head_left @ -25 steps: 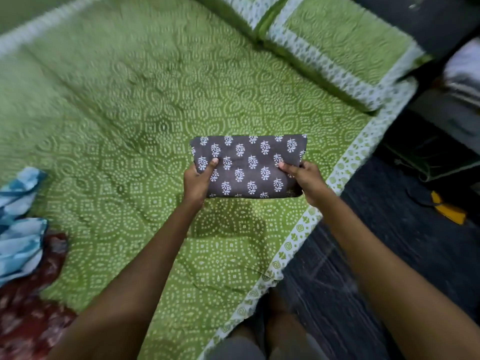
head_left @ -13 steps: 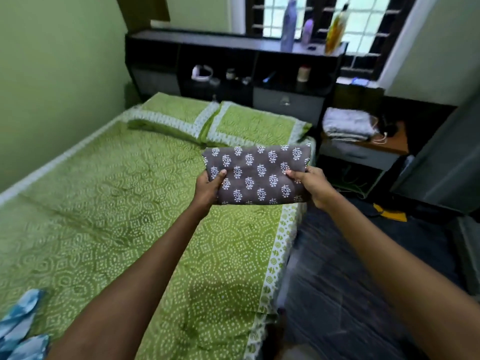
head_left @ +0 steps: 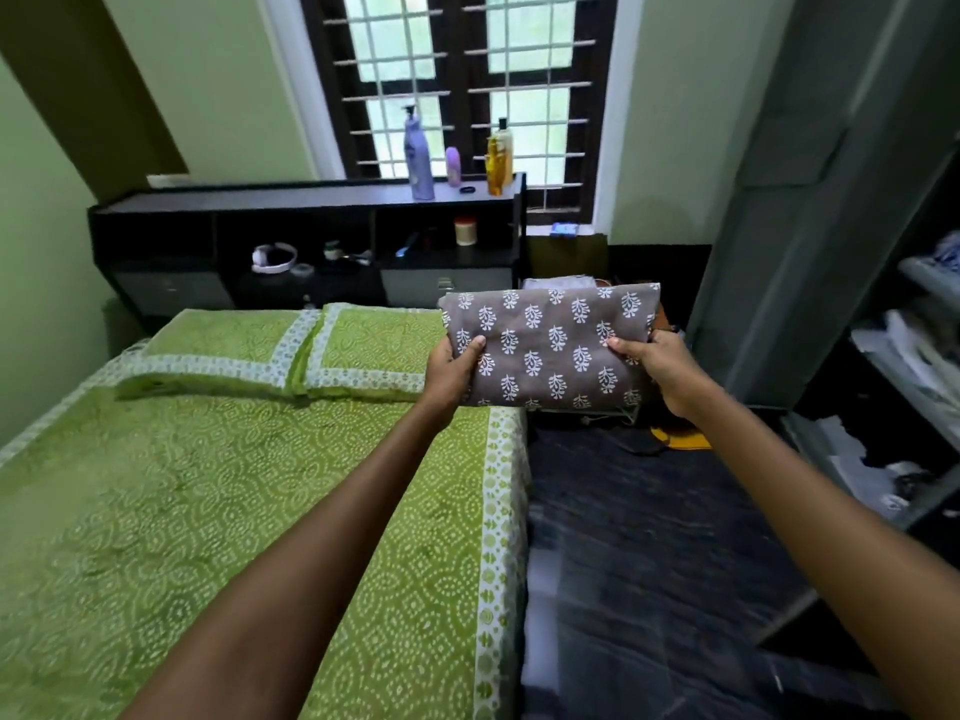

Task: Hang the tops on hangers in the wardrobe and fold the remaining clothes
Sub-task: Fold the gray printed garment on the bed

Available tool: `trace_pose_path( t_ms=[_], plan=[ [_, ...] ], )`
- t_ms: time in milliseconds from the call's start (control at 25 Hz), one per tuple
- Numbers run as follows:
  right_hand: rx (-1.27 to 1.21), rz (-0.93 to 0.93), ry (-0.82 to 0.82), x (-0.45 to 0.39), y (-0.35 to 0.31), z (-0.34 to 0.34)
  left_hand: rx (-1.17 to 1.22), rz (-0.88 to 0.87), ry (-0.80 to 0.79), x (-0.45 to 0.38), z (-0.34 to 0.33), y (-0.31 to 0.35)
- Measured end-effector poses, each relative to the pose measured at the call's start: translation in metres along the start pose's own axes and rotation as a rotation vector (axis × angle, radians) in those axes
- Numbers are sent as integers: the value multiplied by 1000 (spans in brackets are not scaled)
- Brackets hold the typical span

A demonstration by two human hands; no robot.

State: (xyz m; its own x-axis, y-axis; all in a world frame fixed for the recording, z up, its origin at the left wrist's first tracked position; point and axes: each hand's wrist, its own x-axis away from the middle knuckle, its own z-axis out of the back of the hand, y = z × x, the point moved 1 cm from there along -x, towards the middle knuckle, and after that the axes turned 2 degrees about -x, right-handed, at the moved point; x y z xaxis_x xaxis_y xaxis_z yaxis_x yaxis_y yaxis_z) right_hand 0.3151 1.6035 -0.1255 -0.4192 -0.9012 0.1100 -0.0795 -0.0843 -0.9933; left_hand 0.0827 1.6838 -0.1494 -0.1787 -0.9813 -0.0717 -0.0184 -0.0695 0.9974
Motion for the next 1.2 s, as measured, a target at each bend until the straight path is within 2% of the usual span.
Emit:
trace_pose_path(
  t_ms=[280, 440, 680, 840, 1080, 1200],
  plan=[
    [-26, 29, 197, -93, -17, 99, 12, -13, -286, -109, -120, 7],
    [-45, 49, 281, -134, -34, 150, -8, -47, -288, -165, -194, 12],
    [-106, 62, 466, -196, -44, 229, 52, -39, -378, -237, -314, 4],
    [-162, 111, 606, -256, -50, 273, 8, -90, -430, -316, -395, -1],
    [-186, 131, 809, -319, -71, 328, -61, -240, -626, -416, -510, -4],
    [-200, 138, 916, -336, -78, 364, -29, -252, -740, -433, -573, -4]
  ],
)
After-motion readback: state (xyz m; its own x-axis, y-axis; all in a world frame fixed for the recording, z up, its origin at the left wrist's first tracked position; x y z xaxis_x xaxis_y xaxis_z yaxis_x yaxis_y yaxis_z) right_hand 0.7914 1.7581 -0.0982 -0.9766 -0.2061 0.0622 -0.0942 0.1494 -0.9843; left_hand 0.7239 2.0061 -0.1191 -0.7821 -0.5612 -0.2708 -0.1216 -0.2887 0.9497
